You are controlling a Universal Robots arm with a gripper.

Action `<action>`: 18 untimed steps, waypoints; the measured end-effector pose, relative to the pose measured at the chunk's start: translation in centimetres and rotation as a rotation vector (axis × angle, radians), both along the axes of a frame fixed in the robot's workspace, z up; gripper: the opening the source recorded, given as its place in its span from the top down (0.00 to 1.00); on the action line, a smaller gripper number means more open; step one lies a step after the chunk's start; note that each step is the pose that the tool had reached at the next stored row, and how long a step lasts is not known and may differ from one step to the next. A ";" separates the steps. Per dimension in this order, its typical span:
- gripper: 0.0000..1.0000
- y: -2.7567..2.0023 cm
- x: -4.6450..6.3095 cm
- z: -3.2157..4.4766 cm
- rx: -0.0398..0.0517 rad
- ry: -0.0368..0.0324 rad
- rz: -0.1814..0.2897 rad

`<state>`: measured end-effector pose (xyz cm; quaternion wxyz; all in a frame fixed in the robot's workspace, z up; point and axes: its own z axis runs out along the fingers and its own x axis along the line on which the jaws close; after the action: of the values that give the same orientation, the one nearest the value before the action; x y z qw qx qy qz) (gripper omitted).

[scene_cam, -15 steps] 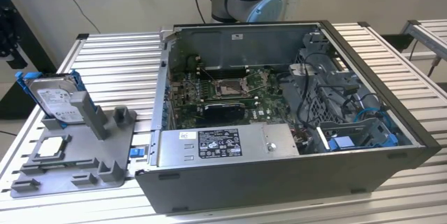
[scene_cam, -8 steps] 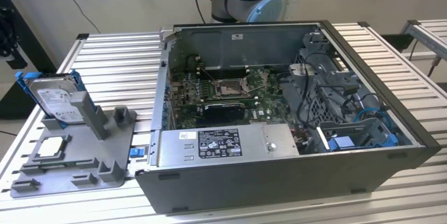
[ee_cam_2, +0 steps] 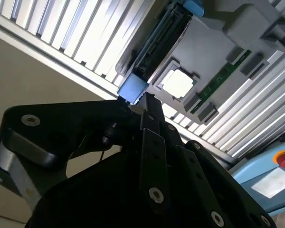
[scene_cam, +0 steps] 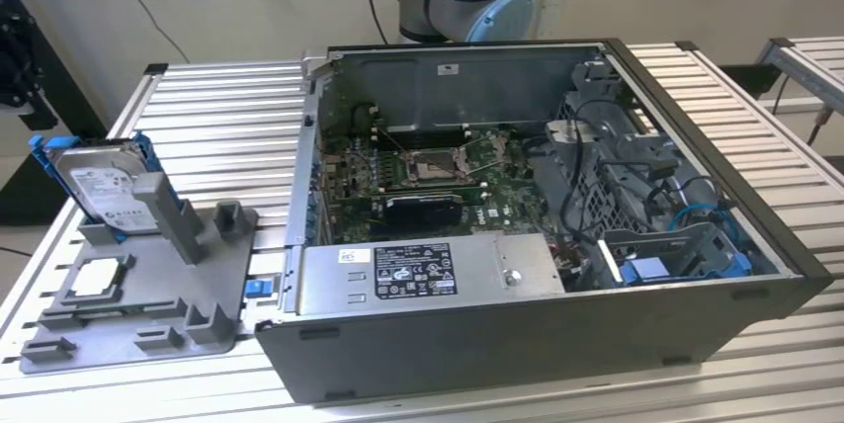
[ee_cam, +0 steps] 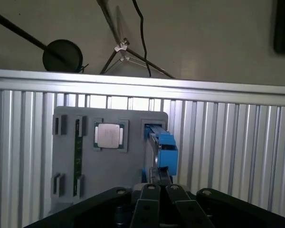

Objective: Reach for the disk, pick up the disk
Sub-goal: 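Pick up the disk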

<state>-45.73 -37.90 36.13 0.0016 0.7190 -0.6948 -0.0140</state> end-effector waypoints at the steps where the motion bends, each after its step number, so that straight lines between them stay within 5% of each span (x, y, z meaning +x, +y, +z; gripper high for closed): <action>1: 1.00 0.00 0.0 -0.04 0.0002 -0.0002 -0.005; 16: 1.00 0.00 0.1 -0.28 0.0001 0.0001 -0.006; 17: 0.00 0.00 0.1 -0.28 0.0001 0.0002 -0.006; 18: 0.00 0.00 0.1 -0.29 0.0001 0.0001 -0.006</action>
<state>-45.66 -37.90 35.84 0.0016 0.7169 -0.6970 -0.0140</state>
